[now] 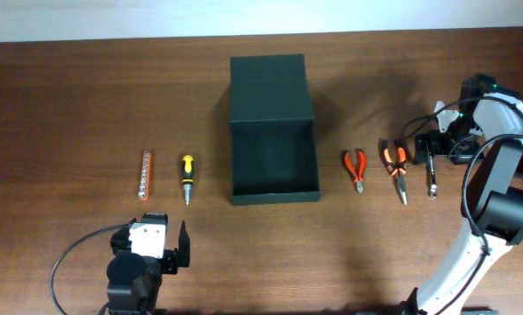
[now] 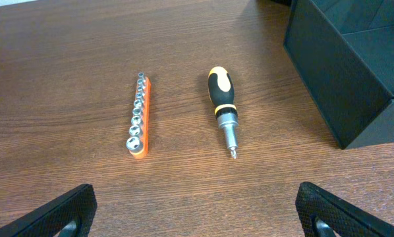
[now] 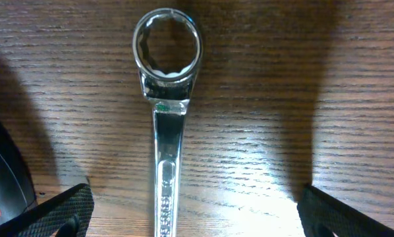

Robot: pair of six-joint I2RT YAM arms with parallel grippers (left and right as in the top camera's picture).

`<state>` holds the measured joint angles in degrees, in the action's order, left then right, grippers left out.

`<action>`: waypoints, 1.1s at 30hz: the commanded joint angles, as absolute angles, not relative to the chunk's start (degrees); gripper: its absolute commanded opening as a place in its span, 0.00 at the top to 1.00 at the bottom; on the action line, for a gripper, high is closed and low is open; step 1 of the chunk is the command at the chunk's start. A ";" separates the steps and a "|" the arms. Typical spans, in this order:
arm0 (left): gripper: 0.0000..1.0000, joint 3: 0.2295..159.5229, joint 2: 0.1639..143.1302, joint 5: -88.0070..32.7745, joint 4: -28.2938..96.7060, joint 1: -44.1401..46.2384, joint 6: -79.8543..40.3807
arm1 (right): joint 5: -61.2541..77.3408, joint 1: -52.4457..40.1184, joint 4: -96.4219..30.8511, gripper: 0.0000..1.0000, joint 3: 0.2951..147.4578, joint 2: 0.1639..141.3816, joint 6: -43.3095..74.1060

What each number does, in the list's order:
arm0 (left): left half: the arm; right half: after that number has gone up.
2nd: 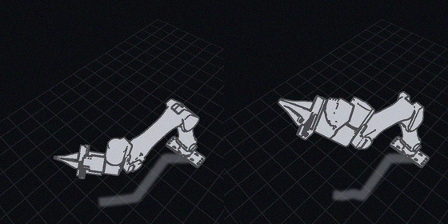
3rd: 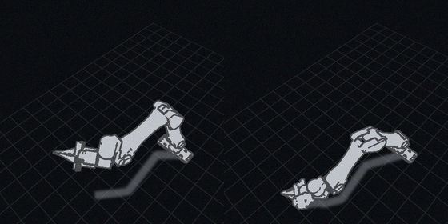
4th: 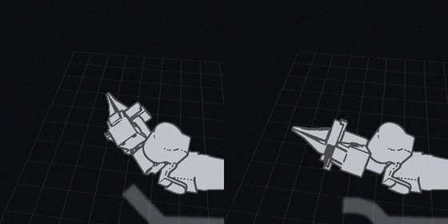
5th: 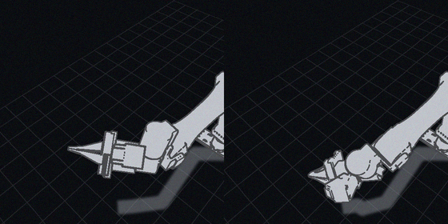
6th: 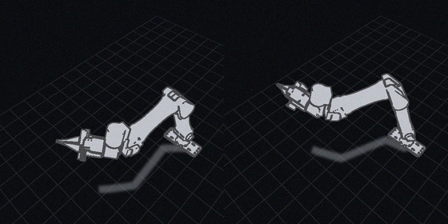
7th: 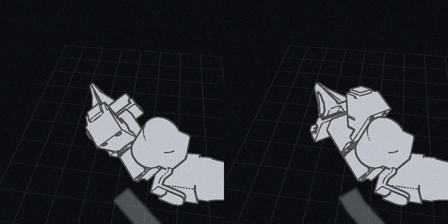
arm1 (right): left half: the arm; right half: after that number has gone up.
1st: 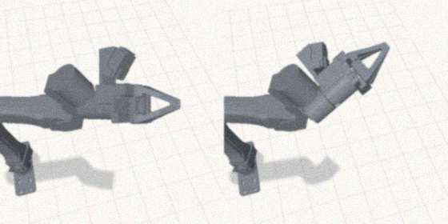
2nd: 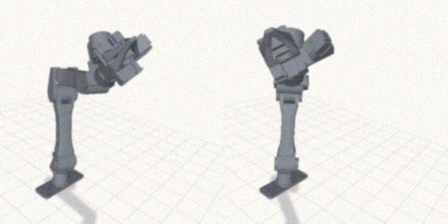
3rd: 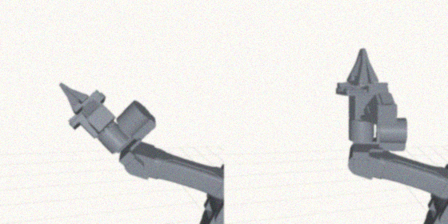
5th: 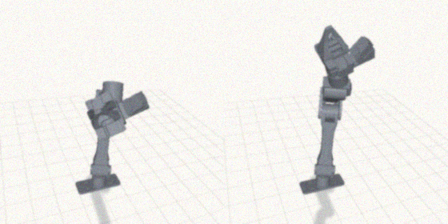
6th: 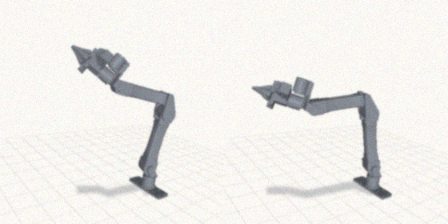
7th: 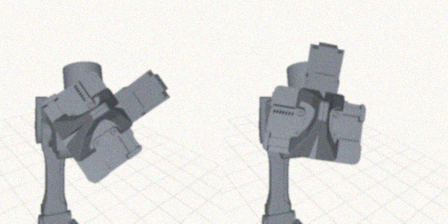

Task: Pack container
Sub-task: 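Lower the right gripper onto the silver wrench and close on it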

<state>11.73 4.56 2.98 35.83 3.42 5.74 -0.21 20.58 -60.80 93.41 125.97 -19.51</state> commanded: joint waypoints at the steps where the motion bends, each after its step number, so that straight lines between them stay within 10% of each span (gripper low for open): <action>1: 0.01 12.80 4.56 2.39 35.88 3.60 5.28 | -0.95 20.23 -60.84 0.01 92.77 127.15 -19.05; 22: 0.01 12.80 4.56 2.42 35.90 3.60 5.28 | -2.22 20.21 -59.53 0.01 88.44 127.17 -19.03; 33: 0.01 12.80 4.56 2.81 35.90 3.60 5.28 | -2.22 20.21 -59.55 0.28 88.44 127.17 -19.00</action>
<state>11.73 4.56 3.01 35.86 3.42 5.76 -1.52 20.58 -59.75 90.83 124.88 -19.44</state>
